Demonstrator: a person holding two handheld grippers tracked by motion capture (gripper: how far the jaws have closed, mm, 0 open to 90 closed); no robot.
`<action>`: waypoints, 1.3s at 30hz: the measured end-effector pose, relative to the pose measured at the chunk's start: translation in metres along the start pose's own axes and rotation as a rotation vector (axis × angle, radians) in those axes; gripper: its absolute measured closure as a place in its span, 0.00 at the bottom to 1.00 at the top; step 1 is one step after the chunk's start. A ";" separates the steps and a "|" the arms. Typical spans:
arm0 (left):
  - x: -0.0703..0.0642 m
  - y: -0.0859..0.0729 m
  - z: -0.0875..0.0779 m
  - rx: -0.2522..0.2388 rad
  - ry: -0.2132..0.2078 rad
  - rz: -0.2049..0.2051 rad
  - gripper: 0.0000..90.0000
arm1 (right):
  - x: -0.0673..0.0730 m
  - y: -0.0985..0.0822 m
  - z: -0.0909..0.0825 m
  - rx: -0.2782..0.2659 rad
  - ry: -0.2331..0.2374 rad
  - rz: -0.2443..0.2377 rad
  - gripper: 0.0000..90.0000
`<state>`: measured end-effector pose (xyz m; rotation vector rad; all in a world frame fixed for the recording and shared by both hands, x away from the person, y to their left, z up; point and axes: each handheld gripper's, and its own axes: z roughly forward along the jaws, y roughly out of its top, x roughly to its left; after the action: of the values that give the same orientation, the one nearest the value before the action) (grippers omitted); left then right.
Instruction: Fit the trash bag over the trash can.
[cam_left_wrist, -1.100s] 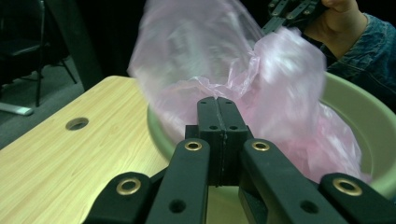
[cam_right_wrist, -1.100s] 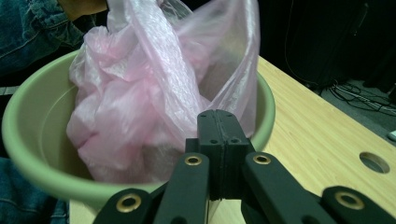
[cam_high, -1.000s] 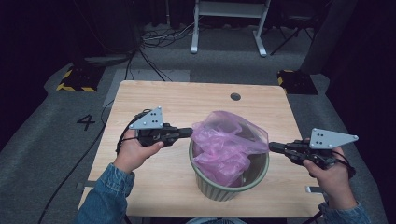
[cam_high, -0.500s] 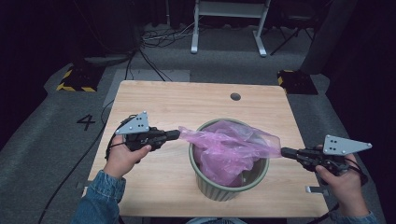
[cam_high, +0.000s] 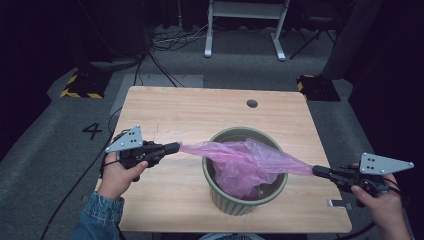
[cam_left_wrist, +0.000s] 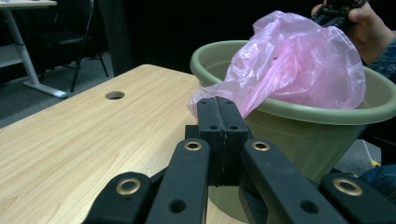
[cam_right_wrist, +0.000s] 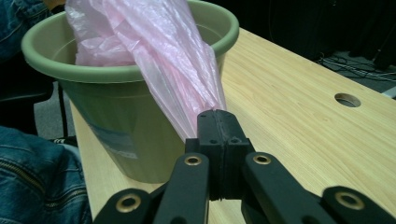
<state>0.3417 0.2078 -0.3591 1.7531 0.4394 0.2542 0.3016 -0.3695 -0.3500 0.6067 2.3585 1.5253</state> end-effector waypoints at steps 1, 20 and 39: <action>-0.002 0.003 0.001 -0.011 0.016 0.004 0.82 | 0.001 0.002 0.000 -0.006 0.005 0.006 0.88; -0.019 0.048 0.041 -0.013 -0.001 0.181 0.34 | 0.011 0.062 0.023 -0.113 -0.077 -0.113 0.44; 0.009 0.037 0.054 -0.038 -0.002 0.022 1.00 | -0.006 0.063 0.056 -0.026 -0.033 -0.071 0.99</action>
<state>0.3769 0.1573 -0.3358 1.7216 0.4110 0.2747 0.3438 -0.3054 -0.3157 0.5324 2.3066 1.5011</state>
